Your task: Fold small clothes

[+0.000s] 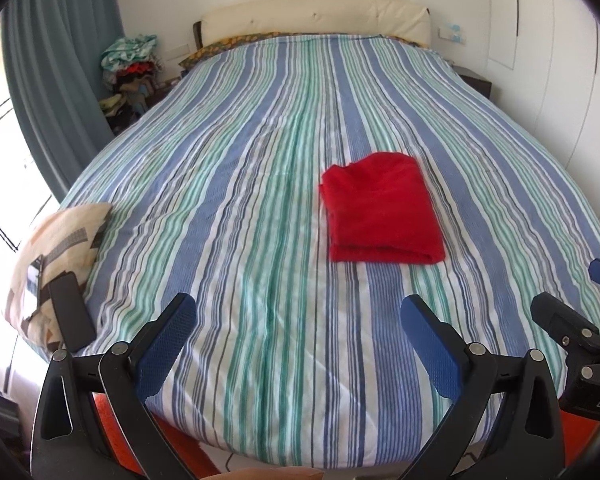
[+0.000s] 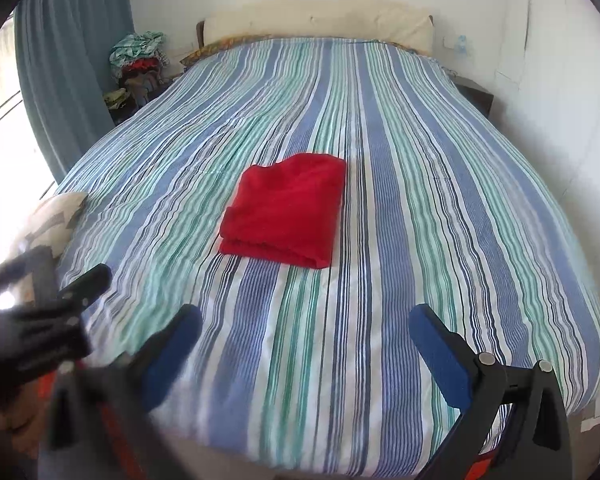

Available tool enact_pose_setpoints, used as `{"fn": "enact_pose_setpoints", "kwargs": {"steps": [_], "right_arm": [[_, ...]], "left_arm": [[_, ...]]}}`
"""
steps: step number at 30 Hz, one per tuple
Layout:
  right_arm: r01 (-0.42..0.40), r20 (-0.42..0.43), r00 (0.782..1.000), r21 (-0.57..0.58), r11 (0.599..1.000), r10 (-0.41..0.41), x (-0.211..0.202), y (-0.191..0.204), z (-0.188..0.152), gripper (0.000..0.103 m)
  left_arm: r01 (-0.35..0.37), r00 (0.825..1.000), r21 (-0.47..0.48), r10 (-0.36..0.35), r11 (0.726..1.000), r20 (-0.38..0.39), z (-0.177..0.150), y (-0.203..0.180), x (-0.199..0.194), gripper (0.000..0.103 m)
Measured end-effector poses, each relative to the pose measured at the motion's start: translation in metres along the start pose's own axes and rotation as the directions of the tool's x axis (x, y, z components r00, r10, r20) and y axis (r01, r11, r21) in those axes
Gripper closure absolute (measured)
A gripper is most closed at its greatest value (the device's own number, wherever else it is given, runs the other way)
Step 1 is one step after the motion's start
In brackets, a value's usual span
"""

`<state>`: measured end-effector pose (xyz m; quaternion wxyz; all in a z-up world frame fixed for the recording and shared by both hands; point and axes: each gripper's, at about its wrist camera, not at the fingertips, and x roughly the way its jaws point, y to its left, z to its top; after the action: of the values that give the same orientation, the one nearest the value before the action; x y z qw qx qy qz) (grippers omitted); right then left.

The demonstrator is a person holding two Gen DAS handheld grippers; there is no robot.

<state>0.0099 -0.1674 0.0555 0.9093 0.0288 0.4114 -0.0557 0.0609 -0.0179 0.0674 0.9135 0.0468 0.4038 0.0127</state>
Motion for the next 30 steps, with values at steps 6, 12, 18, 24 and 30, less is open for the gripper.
{"fn": "enact_pose_setpoints", "kwargs": {"steps": [6,12,18,24,30], "right_arm": [[0.02,0.002,1.0,-0.018,1.0,-0.02,0.002,0.004,0.004,0.001],[0.025,0.004,1.0,-0.021,0.999,-0.025,0.004,0.004,0.007,0.001],[0.042,0.002,0.999,-0.045,0.998,-0.042,0.008,0.01,0.016,0.001],[0.054,0.01,0.999,-0.062,0.997,-0.053,0.008,0.015,0.018,0.001],[0.067,0.008,0.998,-0.063,0.996,-0.067,0.01,0.014,0.019,0.001]], "left_arm": [[0.004,1.0,-0.005,-0.005,1.0,-0.019,0.002,-0.001,0.006,0.001],[0.002,1.0,-0.008,-0.002,1.0,-0.025,0.004,-0.002,0.007,0.001],[0.001,1.0,-0.016,-0.002,1.0,-0.027,0.009,0.0,0.007,0.001],[0.0,1.0,-0.016,-0.001,1.0,-0.028,0.01,0.0,0.008,0.001],[-0.007,0.999,-0.017,0.007,1.0,-0.038,0.013,0.002,0.012,0.001]]}}
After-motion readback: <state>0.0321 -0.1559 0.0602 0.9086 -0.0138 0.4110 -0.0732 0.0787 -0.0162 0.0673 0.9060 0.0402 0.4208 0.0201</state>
